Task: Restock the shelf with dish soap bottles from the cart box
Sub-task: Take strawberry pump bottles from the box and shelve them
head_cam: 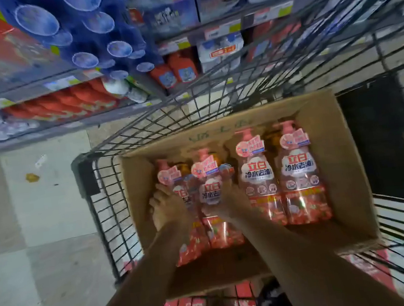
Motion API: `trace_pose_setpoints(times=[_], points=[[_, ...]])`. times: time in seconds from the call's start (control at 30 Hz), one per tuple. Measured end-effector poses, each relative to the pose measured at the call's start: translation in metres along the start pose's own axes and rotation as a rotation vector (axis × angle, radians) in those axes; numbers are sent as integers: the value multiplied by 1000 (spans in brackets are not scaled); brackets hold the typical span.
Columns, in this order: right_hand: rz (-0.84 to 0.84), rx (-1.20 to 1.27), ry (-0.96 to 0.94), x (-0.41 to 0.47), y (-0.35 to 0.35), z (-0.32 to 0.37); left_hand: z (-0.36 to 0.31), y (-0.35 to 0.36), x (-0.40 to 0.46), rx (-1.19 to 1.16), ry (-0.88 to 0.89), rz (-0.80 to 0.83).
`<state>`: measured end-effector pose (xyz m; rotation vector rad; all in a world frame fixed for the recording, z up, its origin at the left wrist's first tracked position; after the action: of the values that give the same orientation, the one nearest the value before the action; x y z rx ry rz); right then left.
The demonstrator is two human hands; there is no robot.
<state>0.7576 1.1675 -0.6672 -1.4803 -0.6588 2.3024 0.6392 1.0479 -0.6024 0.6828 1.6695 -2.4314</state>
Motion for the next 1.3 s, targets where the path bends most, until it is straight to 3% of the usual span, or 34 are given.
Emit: trace_pose_setpoints(times=[0.1,0.2,0.33,0.5,0.8,1.17,1.3], points=[[-2,-87,52,7,6,0,-2,-1,11,-11,-90,31],[-42,-158,-6,9,5,8,-3,19,8,-197,-241,193],[-32,4,88,5,5,-4,-7,32,-7,-441,-316,320],[-46,143,126,-9,-17,-15,0,13,-17,-541,-298,272],[-195,240,3,-61,-75,-5,20,-49,-67,-881,-254,159],[-225,288,-303,-150,-149,69,101,-114,-120,-1336,-293,-27],[-225,338,-417,-203,-157,117,152,-159,-135,-1527,-208,-113]])
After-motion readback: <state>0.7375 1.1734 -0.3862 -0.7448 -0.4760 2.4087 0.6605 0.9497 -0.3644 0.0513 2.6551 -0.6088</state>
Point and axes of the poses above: each hand's wrist, its own x-axis towards the middle knuckle, its own y-axis out of the palm, z = x × y, the point moved 8 cm from there along x, towards the middle knuckle, and after that the axes turned 15 degrees about -z, right-handed, at the moved point
